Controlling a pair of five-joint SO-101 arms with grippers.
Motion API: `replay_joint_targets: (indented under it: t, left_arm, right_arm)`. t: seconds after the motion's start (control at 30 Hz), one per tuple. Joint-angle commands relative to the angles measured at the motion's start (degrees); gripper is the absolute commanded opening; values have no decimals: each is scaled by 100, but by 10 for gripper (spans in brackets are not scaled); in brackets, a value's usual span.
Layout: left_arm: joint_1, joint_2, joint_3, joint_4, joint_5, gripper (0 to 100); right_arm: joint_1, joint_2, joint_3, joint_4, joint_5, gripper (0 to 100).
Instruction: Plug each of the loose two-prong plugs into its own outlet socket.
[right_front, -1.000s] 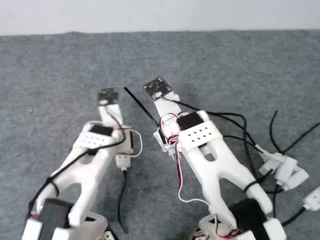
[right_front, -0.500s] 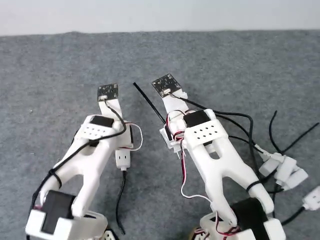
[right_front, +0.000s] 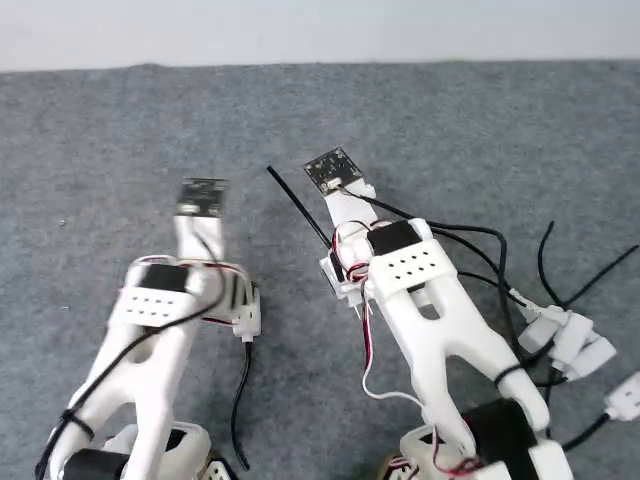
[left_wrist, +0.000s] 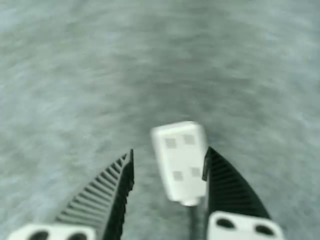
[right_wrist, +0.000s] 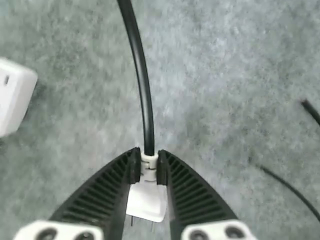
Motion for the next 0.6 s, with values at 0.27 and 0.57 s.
replay_joint_targets:
  t: [0.27,0.57]
  left_arm:
    - [-79,1292,-462,97,-1530,13]
    - [-114,1407,-470,105,-2716,12]
  right_arm:
    - [-1481,-2765,378,576,-114,8]
    - [-1631,-2079,782,-101,-290,8]
